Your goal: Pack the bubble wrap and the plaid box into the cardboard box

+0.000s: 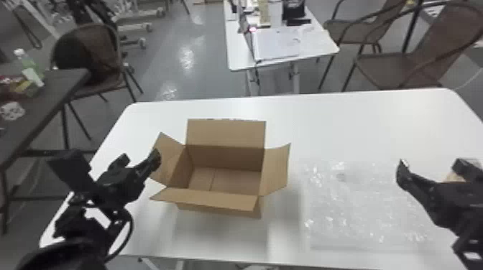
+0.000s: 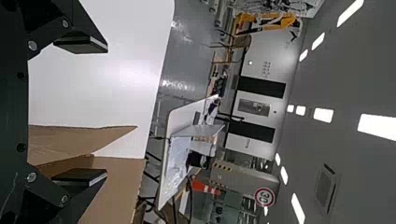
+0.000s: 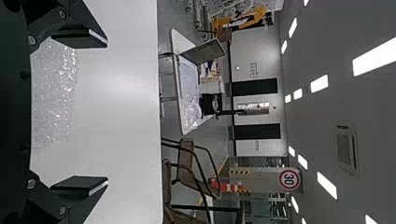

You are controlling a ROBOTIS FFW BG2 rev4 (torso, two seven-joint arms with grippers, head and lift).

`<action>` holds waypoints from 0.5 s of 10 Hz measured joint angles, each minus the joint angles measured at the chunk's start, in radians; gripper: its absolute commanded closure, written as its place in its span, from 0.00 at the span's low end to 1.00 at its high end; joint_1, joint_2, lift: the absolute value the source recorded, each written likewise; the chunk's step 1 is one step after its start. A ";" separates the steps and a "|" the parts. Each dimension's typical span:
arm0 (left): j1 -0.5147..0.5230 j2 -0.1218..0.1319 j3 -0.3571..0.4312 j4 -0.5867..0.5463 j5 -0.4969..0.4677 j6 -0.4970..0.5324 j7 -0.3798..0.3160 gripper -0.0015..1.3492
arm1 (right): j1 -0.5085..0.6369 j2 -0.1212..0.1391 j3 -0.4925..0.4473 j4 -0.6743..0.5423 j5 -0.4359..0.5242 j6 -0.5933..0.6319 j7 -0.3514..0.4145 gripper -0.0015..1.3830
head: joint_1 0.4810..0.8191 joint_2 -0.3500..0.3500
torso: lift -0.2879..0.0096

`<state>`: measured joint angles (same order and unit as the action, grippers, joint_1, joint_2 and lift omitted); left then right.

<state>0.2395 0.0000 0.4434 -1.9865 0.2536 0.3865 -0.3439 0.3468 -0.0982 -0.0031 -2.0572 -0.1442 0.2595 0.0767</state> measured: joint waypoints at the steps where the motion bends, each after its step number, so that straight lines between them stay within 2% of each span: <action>1: 0.000 0.000 -0.010 0.006 0.007 0.003 -0.007 0.34 | 0.000 -0.001 0.000 0.000 0.000 0.003 0.000 0.18 | 0.63 0.76 | 0.56; 3: 0.006 0.000 -0.024 0.013 0.016 0.008 -0.009 0.36 | 0.000 -0.002 0.000 -0.001 0.000 0.008 0.002 0.18 | 0.63 0.74 | 0.56; 5: 0.008 0.000 -0.025 0.014 0.022 0.012 -0.009 0.58 | 0.000 -0.002 0.000 -0.001 0.000 0.009 0.002 0.18 | 0.63 0.74 | 0.56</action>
<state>0.2478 0.0000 0.4185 -1.9727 0.2755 0.3986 -0.3528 0.3466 -0.0997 -0.0031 -2.0585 -0.1442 0.2688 0.0783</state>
